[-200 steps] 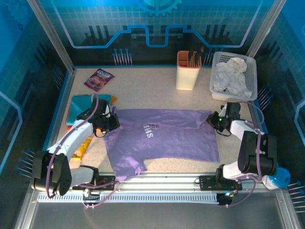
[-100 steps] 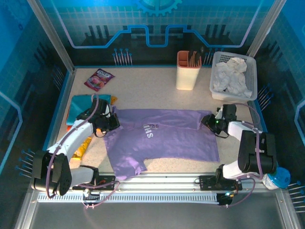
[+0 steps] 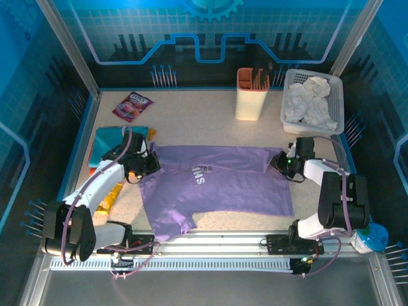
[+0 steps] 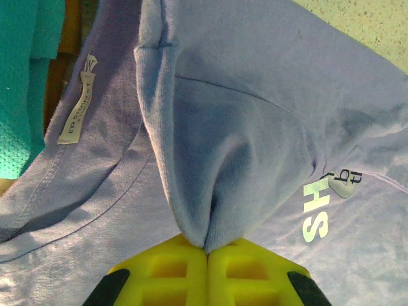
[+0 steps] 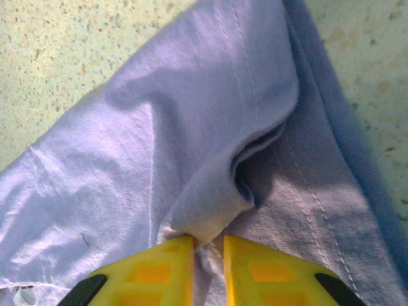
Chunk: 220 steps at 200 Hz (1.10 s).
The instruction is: Fold and stack the t-shirts
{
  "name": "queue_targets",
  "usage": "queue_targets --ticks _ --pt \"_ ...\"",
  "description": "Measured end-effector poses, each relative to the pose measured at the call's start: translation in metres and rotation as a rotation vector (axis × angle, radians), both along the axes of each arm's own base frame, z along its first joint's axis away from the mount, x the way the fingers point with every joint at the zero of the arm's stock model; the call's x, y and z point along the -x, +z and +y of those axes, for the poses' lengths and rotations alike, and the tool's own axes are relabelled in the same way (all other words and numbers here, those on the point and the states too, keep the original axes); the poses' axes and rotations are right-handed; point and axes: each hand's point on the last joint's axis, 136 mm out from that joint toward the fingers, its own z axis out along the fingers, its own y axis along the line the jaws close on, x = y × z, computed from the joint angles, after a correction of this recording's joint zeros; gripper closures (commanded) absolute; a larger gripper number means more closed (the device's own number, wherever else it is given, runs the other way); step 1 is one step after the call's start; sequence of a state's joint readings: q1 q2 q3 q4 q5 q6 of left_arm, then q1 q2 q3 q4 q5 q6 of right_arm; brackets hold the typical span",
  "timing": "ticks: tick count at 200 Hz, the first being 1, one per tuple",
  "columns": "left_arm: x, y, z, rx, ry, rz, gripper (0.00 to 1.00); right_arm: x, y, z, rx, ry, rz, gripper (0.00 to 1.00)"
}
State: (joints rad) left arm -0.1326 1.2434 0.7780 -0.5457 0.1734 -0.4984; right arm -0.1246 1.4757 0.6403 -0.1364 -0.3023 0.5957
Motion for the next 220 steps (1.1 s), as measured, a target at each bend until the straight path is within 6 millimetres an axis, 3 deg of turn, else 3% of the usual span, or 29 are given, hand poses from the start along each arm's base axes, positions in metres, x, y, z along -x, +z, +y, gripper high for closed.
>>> queue_targets --ticks 41,70,130,220 --pt "0.001 -0.001 0.003 -0.002 0.007 0.005 1.0 -0.004 0.025 -0.01 0.074 0.015 -0.021 0.85" --pt "0.003 -0.001 0.004 -0.003 0.011 0.013 1.0 0.001 0.032 -0.014 0.111 0.022 -0.016 0.78" --pt "0.003 -0.001 0.004 -0.002 0.011 0.012 1.0 0.017 0.008 -0.012 0.097 0.017 0.062 0.79" --pt "0.002 0.0 0.004 -0.002 0.011 0.011 1.0 0.011 -0.01 -0.003 0.078 0.021 0.092 0.73"
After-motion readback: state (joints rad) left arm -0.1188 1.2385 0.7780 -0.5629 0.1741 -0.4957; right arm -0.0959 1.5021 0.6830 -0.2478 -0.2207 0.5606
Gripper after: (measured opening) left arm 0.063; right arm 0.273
